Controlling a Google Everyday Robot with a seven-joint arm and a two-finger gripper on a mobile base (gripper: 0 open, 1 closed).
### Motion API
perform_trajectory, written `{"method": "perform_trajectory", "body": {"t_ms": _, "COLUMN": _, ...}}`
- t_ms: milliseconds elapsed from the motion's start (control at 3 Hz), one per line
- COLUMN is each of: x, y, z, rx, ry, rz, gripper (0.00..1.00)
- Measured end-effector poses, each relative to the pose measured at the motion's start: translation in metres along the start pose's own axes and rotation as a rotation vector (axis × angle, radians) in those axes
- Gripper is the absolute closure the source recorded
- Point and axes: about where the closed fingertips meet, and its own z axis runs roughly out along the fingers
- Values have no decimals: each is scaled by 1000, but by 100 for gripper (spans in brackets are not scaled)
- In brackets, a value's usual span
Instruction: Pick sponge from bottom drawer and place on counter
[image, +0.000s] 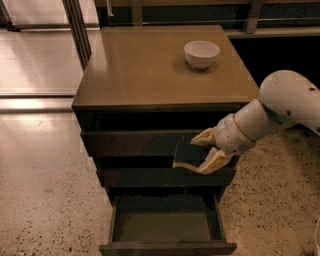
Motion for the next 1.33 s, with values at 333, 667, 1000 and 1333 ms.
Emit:
{"method": "perform_trajectory", "body": {"t_ms": 333, "x": -15, "y": -5, "z": -13, "rx": 6, "ry": 24, "rz": -12, "gripper": 100}}
{"method": "perform_trajectory", "body": {"t_ms": 667, "x": -52, "y": -21, "z": -50, "rx": 16, "ry": 74, "rz": -29, "gripper": 100}}
{"method": "perform_trajectory", "body": {"t_ms": 1000, "x": -90, "y": -43, "z": -90, "rx": 58, "ry": 128, "rz": -79, "gripper": 100}}
{"method": "perform_trajectory", "body": {"t_ms": 1333, "x": -99, "y": -48, "z": -97, "rx": 70, "ry": 126, "rz": -93, "gripper": 100}}
